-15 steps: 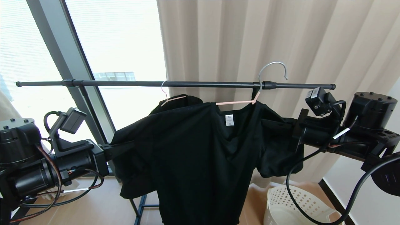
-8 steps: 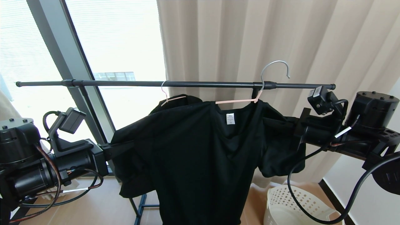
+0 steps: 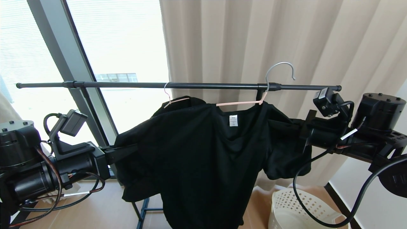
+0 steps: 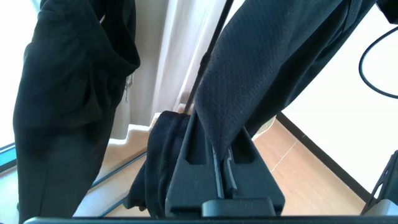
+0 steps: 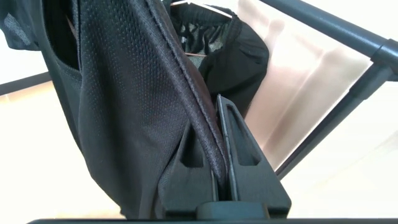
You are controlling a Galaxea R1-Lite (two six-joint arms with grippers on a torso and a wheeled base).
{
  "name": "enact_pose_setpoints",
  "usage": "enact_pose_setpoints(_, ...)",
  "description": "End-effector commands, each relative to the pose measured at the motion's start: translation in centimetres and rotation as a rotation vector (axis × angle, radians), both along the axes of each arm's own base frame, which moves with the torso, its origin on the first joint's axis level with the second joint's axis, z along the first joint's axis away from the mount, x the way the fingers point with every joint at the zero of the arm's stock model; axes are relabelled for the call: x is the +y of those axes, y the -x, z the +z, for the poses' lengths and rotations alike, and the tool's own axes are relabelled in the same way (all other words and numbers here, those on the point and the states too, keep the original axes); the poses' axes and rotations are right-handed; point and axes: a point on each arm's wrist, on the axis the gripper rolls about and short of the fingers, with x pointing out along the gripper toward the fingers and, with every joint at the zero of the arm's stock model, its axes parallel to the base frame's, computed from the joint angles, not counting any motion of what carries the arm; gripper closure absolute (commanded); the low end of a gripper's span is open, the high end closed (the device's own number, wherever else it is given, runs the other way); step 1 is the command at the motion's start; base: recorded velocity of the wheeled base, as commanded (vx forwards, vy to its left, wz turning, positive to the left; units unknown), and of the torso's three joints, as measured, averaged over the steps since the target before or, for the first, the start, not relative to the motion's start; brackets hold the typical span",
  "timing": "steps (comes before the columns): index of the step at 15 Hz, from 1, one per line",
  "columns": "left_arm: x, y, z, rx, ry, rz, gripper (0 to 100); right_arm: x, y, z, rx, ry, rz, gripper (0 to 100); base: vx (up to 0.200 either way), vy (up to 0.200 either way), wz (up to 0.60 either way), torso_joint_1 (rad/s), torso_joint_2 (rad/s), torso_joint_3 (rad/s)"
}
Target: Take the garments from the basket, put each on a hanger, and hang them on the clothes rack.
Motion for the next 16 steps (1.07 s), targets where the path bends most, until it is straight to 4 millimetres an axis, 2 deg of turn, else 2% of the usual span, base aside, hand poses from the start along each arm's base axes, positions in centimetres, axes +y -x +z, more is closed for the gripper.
enact_pose_setpoints(1,0.0,0.0,0.1,-0.003,0.001,0.001,0,0.0,0.0,-0.1,0.002,0.001,0.001,100,0.0,0.0,0.0,0.0,0.0,0.0)
enact_pose_setpoints(6,0.0,0.0,0.2,-0.006,0.002,0.0,0,0.3,0.0,-0.5,0.018,0.004,0.009,100,0.0,0.0,0.0,0.0,0.0,0.0)
enact_pose_setpoints(10,-0.1,0.4,0.8,-0.029,0.01,-0.002,0,1.6,-0.1,-1.6,0.051,0.018,0.048,100,0.0,0.0,0.0,0.0,0.0,0.0)
enact_pose_setpoints(14,-0.1,1.6,3.6,-0.105,0.044,-0.003,0,3.6,0.8,-3.0,0.066,0.06,0.122,100,0.0,0.0,0.0,0.0,0.0,0.0)
enact_pose_setpoints(16,-0.6,1.5,6.4,-0.111,0.043,-0.023,0,4.0,1.1,-3.2,0.072,0.066,0.138,100,0.0,0.0,0.0,0.0,0.0,0.0)
